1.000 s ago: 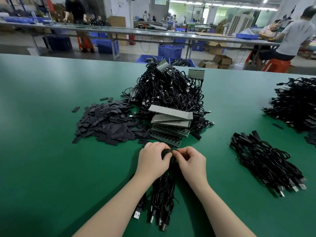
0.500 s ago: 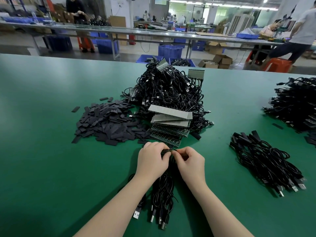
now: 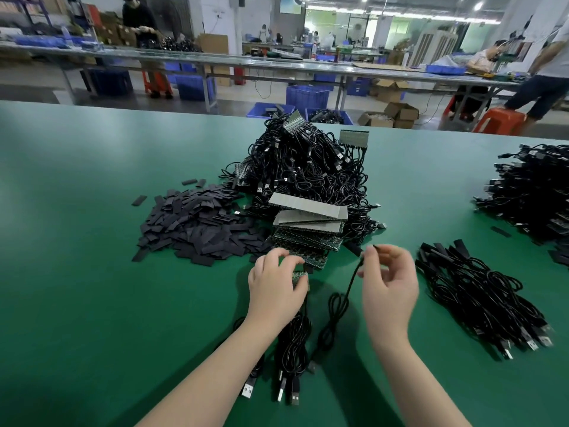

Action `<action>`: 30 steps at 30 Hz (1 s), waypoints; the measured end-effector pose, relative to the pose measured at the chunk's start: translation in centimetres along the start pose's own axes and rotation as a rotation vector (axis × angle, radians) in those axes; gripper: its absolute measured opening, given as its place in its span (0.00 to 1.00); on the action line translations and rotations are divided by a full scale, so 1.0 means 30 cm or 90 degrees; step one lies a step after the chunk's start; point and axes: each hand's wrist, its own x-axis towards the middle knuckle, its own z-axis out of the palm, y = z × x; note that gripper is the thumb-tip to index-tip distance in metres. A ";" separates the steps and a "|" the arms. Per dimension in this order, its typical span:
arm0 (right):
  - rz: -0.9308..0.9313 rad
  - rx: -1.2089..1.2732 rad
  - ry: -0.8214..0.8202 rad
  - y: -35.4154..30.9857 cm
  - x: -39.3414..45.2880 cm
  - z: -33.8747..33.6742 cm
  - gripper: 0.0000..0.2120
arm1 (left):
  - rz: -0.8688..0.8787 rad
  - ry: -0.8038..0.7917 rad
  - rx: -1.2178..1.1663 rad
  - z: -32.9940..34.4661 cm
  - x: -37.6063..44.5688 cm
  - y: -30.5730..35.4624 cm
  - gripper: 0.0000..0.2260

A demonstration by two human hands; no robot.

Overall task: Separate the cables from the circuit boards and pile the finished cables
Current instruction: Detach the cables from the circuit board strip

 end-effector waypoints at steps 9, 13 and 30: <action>0.001 0.215 -0.185 -0.263 0.030 0.107 0.06 | -0.177 0.182 -0.437 -0.157 0.079 -0.002 0.08; 0.223 0.346 -0.166 -0.182 0.037 0.142 0.03 | -0.204 0.322 -0.465 -0.249 0.140 -0.068 0.10; 0.017 -0.229 -0.325 0.172 -0.040 0.077 0.09 | -0.042 -0.132 0.515 -0.220 0.404 -0.350 0.26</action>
